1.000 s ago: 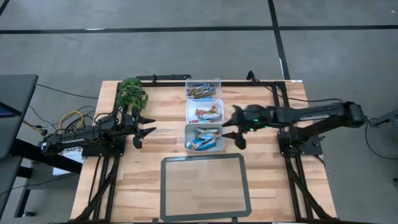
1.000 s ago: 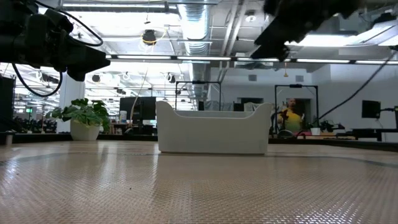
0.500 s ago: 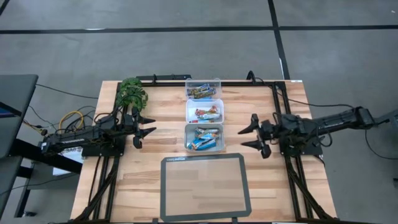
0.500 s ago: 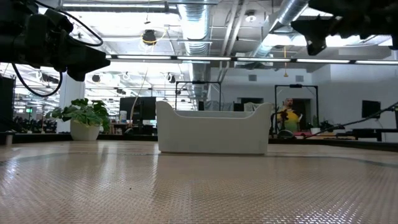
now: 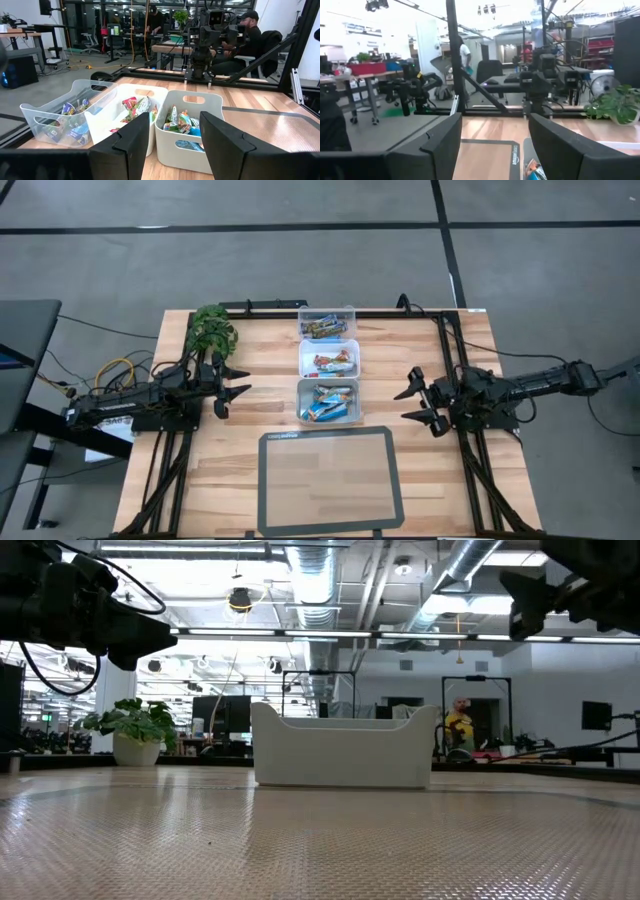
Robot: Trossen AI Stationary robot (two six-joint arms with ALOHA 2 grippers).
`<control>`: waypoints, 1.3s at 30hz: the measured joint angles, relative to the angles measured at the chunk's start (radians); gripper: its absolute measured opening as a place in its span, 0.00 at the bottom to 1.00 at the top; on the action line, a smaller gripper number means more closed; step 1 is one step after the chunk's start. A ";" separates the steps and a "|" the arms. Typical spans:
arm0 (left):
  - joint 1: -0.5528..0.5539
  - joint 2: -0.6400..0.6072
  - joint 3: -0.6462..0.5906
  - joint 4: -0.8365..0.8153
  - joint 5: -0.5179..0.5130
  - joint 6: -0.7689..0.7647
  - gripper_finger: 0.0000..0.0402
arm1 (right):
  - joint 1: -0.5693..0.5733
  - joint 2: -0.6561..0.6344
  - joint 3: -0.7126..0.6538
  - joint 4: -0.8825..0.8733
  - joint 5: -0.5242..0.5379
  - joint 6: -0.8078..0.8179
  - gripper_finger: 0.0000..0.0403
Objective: Pick and place Granola Bars by type
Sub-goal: Return to Home Position
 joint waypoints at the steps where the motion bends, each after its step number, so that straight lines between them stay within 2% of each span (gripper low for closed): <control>1: 0.000 0.000 0.000 0.000 0.000 0.000 0.42 | -0.006 -0.019 -0.008 -0.007 -0.006 0.006 0.56; 8: 0.000 0.000 0.000 0.000 0.000 0.000 0.42 | -0.028 -0.150 -0.014 -0.129 -0.010 0.000 0.56; 14: 0.000 0.000 0.000 0.000 0.000 0.000 0.42 | -0.059 -0.283 -0.015 -0.301 0.001 0.012 0.56; 21: 0.000 0.000 0.000 0.000 0.000 0.000 0.42 | -0.061 -0.397 -0.014 -0.429 0.203 0.053 0.56; 26: 0.000 0.000 0.000 0.000 0.000 0.000 0.42 | -0.061 -0.458 -0.015 -0.515 0.213 0.054 0.56; 39: 0.000 0.000 0.000 0.000 0.000 0.000 0.42 | -0.061 -0.462 -0.014 -0.572 0.197 0.062 0.56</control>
